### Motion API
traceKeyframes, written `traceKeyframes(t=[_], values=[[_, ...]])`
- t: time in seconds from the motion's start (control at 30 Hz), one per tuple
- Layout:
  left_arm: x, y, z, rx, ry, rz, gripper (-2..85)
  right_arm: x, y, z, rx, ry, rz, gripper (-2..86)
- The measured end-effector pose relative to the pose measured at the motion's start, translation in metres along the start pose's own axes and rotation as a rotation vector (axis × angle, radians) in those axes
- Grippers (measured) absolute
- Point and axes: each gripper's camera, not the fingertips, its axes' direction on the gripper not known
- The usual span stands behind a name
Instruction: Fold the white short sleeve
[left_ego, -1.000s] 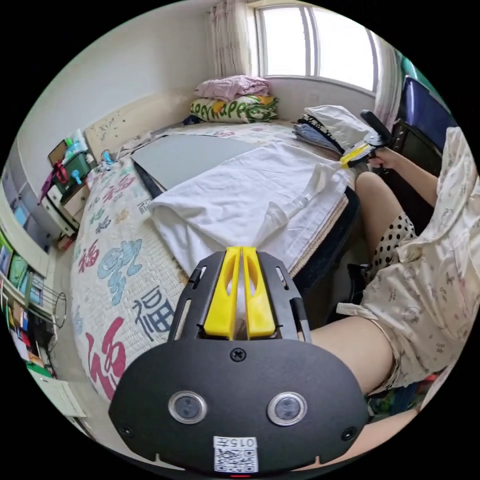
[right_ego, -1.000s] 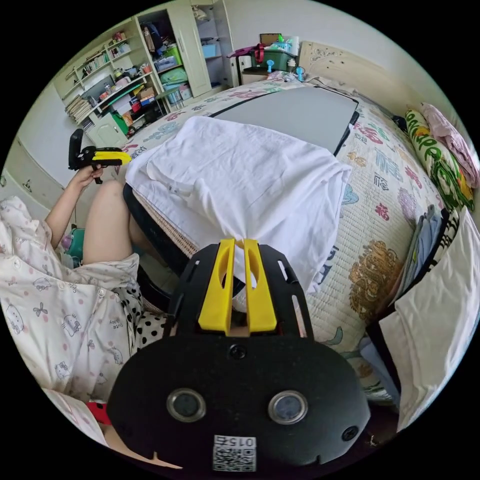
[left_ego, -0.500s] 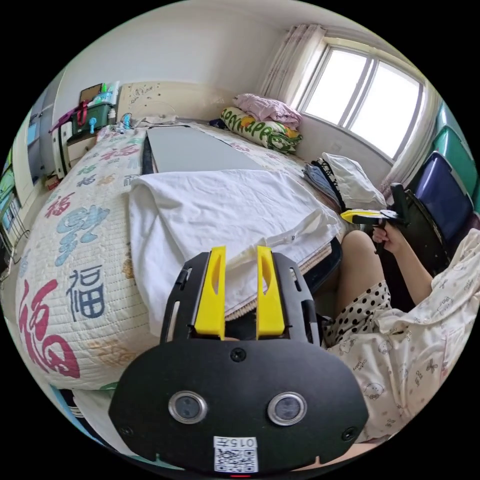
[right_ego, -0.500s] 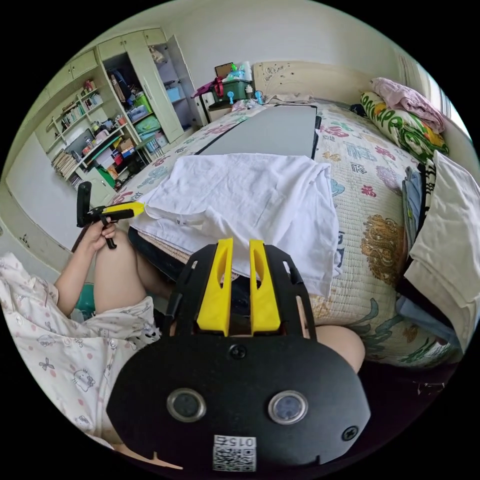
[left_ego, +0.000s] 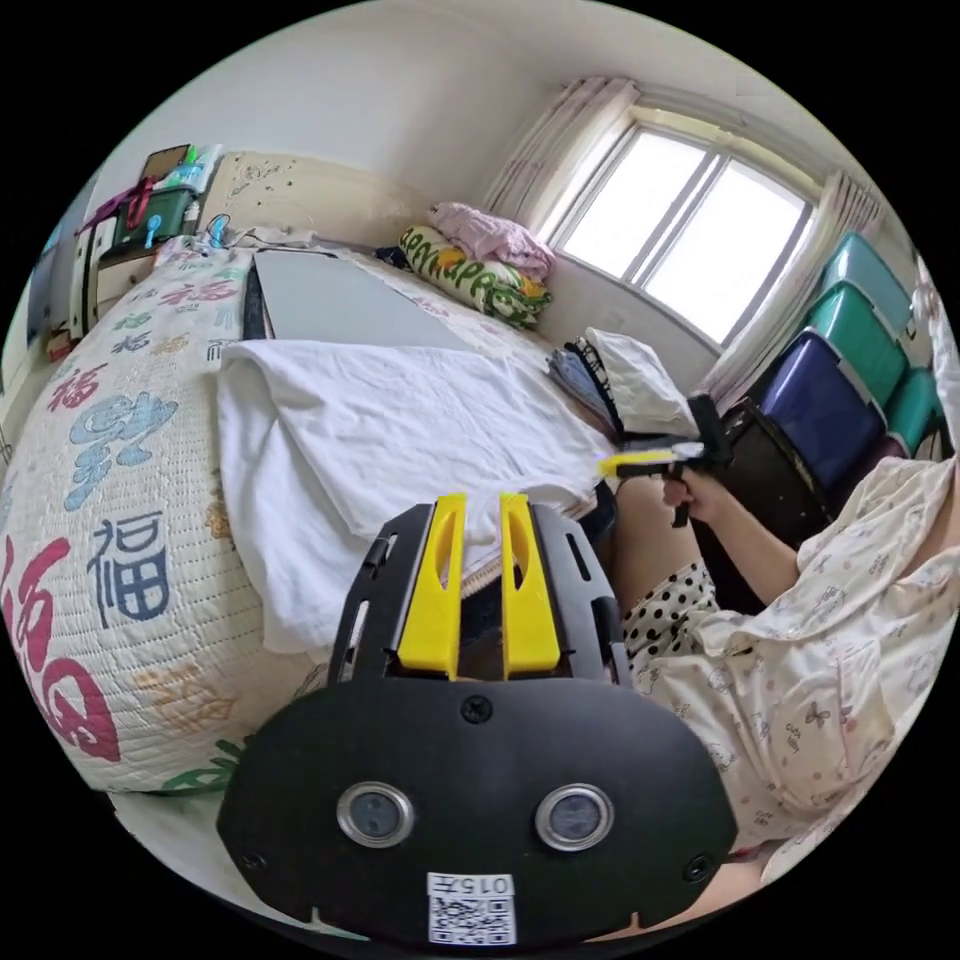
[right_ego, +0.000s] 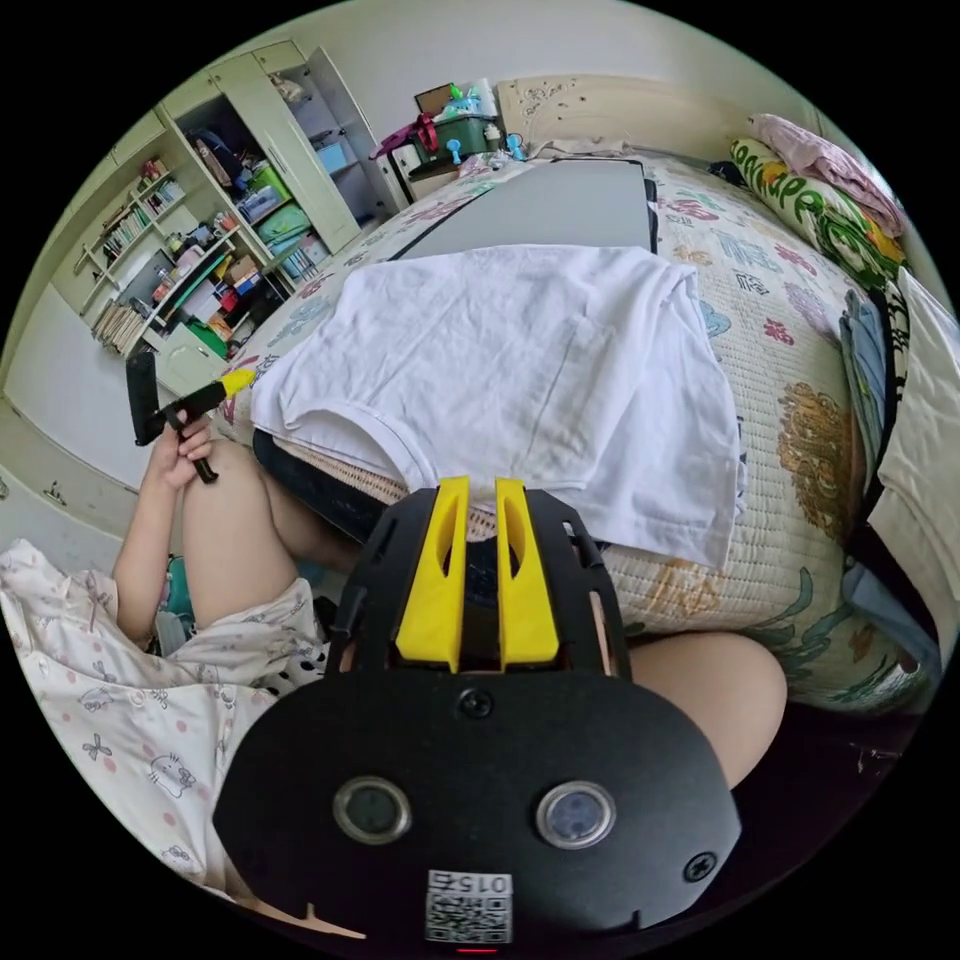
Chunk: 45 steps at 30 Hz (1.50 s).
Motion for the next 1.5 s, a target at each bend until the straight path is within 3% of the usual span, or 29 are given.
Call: traceKeyframes(t=[0.23, 0.47, 0.63, 0.93, 1.03, 1.17, 1.5], values=[[-0.114, -0.031, -0.058, 0.306, -0.184, -0.277, 7.6, 0.007, -0.024, 0.037, 0.088, 0.070, -0.226, 6.6], [-0.246, -0.052, 0.018, 0.173, -0.133, -0.486, 12.1, -0.028, -0.072, 0.134, 0.131, -0.146, -0.450, 8.9], [-0.303, -0.035, 0.061, 0.202, -0.017, -0.578, 12.8, -0.032, -0.090, 0.222, 0.099, -0.118, -0.580, 10.8], [-0.335, -0.032, 0.105, 0.097, -0.102, -0.573, 11.1, 0.051, -0.117, 0.343, -0.054, -0.033, -0.568, 7.9], [-0.341, -0.027, 0.118, 0.063, -0.130, -0.592, 8.1, 0.085, -0.116, 0.358, -0.050, 0.000, -0.556, 1.8], [-0.341, -0.019, 0.105, 0.136, -0.104, -0.592, 1.1, 0.129, -0.105, 0.354, -0.012, -0.060, -0.560, 0.3], [-0.350, -0.014, 0.096, 0.062, -0.196, -0.563, -0.5, 0.166, -0.080, 0.420, -0.092, 0.001, -0.607, 0.5]])
